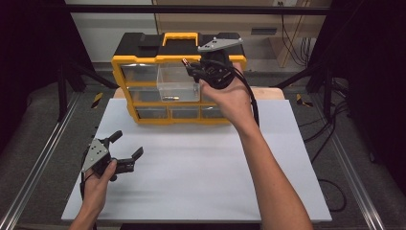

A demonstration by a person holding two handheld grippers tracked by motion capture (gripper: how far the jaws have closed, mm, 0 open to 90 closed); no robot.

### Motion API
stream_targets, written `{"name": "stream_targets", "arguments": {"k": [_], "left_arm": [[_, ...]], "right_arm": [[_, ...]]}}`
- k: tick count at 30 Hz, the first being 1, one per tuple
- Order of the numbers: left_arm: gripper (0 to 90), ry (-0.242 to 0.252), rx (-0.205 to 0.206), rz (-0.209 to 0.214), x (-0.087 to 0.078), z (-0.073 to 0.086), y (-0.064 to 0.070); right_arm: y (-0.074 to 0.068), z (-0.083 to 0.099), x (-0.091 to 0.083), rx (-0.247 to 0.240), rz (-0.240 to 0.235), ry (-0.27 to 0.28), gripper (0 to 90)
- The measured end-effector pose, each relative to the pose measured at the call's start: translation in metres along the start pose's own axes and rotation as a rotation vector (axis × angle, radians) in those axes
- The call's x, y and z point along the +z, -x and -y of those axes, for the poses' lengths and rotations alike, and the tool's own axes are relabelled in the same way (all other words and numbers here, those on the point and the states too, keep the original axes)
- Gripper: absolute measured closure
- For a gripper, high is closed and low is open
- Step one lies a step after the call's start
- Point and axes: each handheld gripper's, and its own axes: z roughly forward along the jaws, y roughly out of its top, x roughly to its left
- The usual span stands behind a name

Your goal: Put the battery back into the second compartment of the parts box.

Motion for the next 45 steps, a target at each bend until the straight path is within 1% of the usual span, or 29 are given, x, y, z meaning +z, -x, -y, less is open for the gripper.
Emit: {"name": "stream_targets", "arguments": {"k": [4,5,13,16,18,19,22,23,26,27,30,31,32,34,36,38,41,45], "left_arm": [[1.5,-0.001,0.000,0.001,0.000,0.000,0.000],[1.5,-0.001,0.000,0.001,0.000,0.000,0.000],[1.5,-0.001,0.000,0.006,0.000,0.000,0.001],[1.5,-0.001,-0.002,0.005,0.000,0.000,0.001],[1.5,0.000,-0.002,0.005,0.000,0.000,0.001],[1.5,-0.001,-0.001,0.006,0.000,0.000,0.001],[1.5,0.000,-0.001,0.007,0.000,0.000,0.001],[1.5,0.000,-0.001,0.006,0.000,0.000,0.001],[1.5,0.002,-0.001,0.006,0.000,0.000,0.001],[1.5,0.002,-0.001,0.006,0.000,0.000,0.001],[1.5,0.002,-0.002,0.006,0.000,0.000,0.001],[1.5,0.001,-0.002,0.006,0.000,0.000,0.001],[1.5,0.001,-0.001,0.007,0.000,0.000,0.001],[1.5,0.003,-0.002,0.007,0.000,0.000,0.001],[1.5,0.002,-0.001,0.007,0.000,0.000,0.001],[1.5,0.002,-0.002,0.006,0.000,0.000,0.001],[1.5,0.001,-0.002,0.006,0.000,0.000,0.001],[1.5,0.002,-0.001,0.006,0.000,0.000,0.002]], "right_arm": [[0.000,-0.002,0.004,-0.005,0.001,-0.004,77.2],[0.000,-0.002,0.005,0.001,0.001,-0.009,77.2],[0.001,-0.003,0.014,0.002,0.011,-0.050,77.2],[0.002,-0.003,0.017,0.015,0.006,-0.062,77.2],[0.003,-0.004,0.019,0.018,0.005,-0.066,77.2],[0.003,-0.004,0.020,0.009,0.005,-0.065,77.2],[0.003,-0.004,0.022,0.017,0.008,-0.073,77.2],[0.004,-0.004,0.023,0.011,0.007,-0.071,77.2],[0.003,-0.005,0.025,0.020,0.009,-0.077,77.2],[0.003,-0.005,0.026,0.015,0.008,-0.075,77.1],[0.004,-0.005,0.028,0.021,0.009,-0.074,77.1],[0.003,-0.005,0.029,0.031,0.011,-0.079,77.0],[0.004,-0.004,0.030,0.031,0.014,-0.081,76.3],[0.004,-0.004,0.030,0.050,0.020,-0.066,69.2],[0.004,-0.005,0.029,0.059,0.016,-0.055,67.9],[0.003,-0.005,0.028,0.060,0.021,-0.048,65.3],[0.002,-0.005,0.025,0.053,0.023,-0.028,59.0],[-0.001,-0.005,0.019,0.064,0.028,-0.003,51.0]]}}
